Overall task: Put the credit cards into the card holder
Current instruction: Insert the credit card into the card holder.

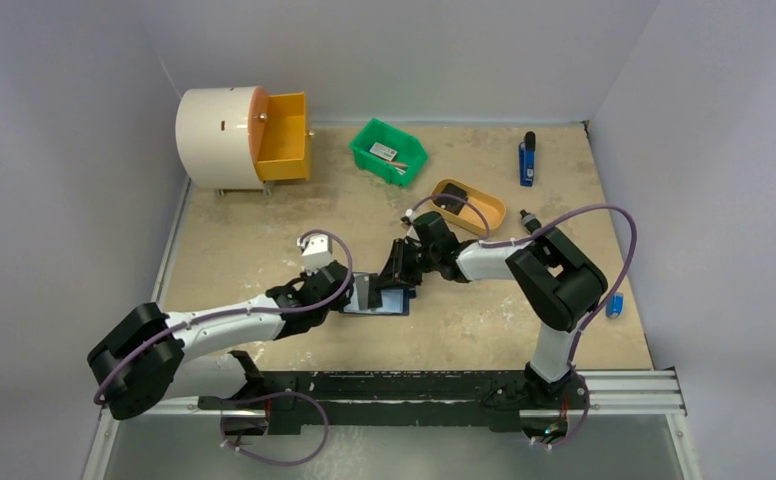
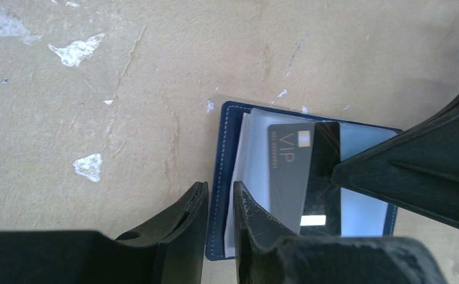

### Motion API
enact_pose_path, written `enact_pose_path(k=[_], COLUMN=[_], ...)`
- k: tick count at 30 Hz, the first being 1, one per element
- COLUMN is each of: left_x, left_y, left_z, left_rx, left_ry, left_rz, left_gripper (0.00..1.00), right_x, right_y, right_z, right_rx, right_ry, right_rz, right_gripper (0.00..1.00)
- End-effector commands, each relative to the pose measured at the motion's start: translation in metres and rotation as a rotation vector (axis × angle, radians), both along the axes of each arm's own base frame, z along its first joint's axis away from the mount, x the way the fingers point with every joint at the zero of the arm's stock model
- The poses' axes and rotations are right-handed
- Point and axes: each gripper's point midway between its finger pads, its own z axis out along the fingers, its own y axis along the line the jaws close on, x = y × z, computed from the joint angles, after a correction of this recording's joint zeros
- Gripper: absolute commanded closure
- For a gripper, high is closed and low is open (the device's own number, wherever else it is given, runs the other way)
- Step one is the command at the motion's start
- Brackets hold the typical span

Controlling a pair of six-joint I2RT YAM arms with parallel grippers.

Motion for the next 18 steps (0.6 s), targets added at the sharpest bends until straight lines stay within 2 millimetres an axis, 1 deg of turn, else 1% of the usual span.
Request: enact_pose_path(k=[1,4,11,18], left_x=[0.007,0.006,0.003,0.001], left_y=[0.003,-0.001,-0.006,-0.013], left_z=[0.005,-0.001,-0.011,-0.013], left_rx=[0.037,0.027,0.002,-0.045], left_ry=[-0.018,-0.005,0.013,0.017], left_rz=[0.027,0.015,0.005,-0.006], left_gripper=[0.78,0.79,0.82,0.85], right_x=[0.003,0.002,-0.003,-0.011], right_y=[0.009,0.009,0.014,0.023], right_z=[0.013,0.016,0.017,0.018], right_rx=[0.023,0.026,0.015,0.015], right_ry=[-0.032,-0.034,-0.025,-0.012], right_rz=[0.036,0.041,0.076,0.121], right_gripper=[0.74,0.72,0.72,0.72])
